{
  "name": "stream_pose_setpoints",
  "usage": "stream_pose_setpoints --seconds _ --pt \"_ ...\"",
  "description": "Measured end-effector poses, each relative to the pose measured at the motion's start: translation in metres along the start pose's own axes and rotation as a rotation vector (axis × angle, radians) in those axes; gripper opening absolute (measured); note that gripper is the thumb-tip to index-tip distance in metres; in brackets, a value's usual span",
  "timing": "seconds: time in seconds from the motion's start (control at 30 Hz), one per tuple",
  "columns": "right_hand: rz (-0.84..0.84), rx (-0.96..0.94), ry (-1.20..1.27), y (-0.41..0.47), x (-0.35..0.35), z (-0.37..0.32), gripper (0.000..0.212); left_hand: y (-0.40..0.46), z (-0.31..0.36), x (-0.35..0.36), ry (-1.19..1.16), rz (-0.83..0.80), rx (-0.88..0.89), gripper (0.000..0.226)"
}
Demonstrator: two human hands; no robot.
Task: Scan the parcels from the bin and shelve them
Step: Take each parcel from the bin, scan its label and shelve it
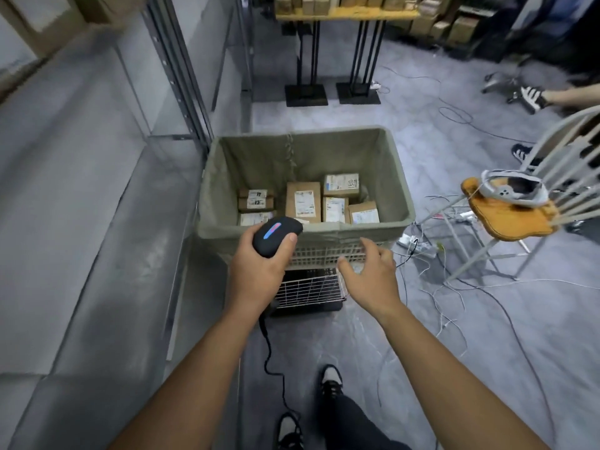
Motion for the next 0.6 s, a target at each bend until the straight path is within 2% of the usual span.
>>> stream_pose_setpoints --seconds 0.17,0.27,0.6 --pt "-0.028 -0.017 -0.024 0.07 0.023 -0.012 0.067 0.053 -0.003 0.026 0.009 0.022 -0.024 0.043" --pt "-0.066 -0.071 -0.018 0.124 0.045 -0.023 0.067 0.082 -0.005 0.044 0.028 0.026 -0.027 0.049" --pt "-0.395 -0.246 -0.193 0.238 0.13 -0.051 0.069 0.152 -0.003 0.087 0.136 0.066 -0.115 0.043"
Point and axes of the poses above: each hand's wrist, its own y-axis towards the middle knuckle, its own x-axis out of the palm, z = x × y, the point moved 4 cm from there along y, towards the middle knuckle, and after that the axes turned 9 degrees about z, right-handed, at the moved point
